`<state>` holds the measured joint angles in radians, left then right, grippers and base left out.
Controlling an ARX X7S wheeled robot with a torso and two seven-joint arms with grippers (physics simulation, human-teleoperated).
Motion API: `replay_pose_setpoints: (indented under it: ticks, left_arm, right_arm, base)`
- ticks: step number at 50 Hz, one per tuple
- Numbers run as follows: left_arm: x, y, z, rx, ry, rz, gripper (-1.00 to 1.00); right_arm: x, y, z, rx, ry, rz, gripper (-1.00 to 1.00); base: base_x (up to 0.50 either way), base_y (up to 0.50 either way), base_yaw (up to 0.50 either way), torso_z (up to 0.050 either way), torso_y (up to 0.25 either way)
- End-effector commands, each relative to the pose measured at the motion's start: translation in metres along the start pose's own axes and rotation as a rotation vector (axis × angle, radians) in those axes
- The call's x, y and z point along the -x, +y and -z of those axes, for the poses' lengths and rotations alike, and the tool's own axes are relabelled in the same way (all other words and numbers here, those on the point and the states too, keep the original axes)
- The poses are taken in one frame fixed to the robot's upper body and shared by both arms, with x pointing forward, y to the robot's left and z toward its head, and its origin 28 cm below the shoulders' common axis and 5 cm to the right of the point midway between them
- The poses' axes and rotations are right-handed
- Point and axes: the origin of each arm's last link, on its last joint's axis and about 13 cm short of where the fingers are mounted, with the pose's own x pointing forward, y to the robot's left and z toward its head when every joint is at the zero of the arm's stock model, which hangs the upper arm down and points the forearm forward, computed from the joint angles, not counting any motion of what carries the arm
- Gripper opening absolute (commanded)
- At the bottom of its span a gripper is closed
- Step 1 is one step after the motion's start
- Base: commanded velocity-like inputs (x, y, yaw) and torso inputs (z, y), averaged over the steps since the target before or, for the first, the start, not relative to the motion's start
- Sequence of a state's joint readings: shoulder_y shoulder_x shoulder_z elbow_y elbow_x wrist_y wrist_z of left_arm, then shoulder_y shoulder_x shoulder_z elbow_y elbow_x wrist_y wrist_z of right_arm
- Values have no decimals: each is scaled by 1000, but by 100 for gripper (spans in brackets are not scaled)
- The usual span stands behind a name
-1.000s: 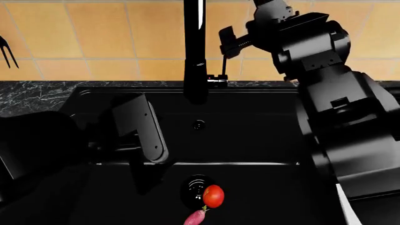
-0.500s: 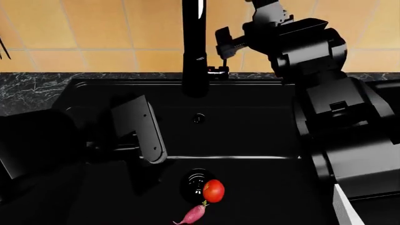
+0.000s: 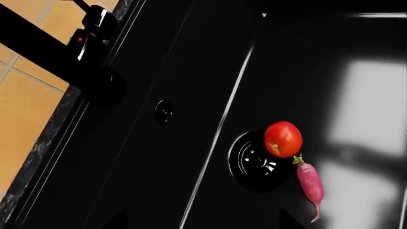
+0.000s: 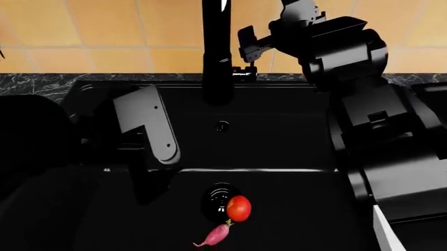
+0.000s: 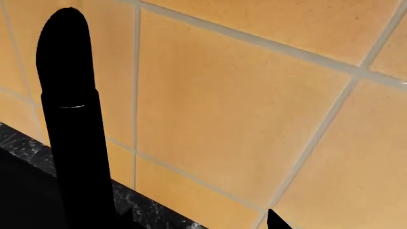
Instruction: Pick up the fruits and vegetables and place them in the sink. Turn on the sink faucet to wash them. Then turn the sink off and put them in the tray.
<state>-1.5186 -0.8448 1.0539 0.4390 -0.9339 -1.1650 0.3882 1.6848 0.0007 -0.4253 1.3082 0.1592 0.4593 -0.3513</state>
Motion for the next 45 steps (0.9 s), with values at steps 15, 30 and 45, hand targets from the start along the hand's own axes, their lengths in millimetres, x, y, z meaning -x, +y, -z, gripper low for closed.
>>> replay_pose_setpoints:
  ticks: [15,30,45]
  left_arm:
    - [2,-1,0,-19,34,2,100]
    - [2,-3,1,-27,24,1,100]
    - [1,-3,4,-22,20,8,100]
  right_arm:
    - [-1,3,2,-4,5,-15,100]
    - [-1,3,6,-29,40,21,100]
    - [2,2,12,-137,86,127,100]
  base:
    - [0,0,0,0,-57]
    - [0,0,0,0,-88]
    - [0,0,0,0,0]
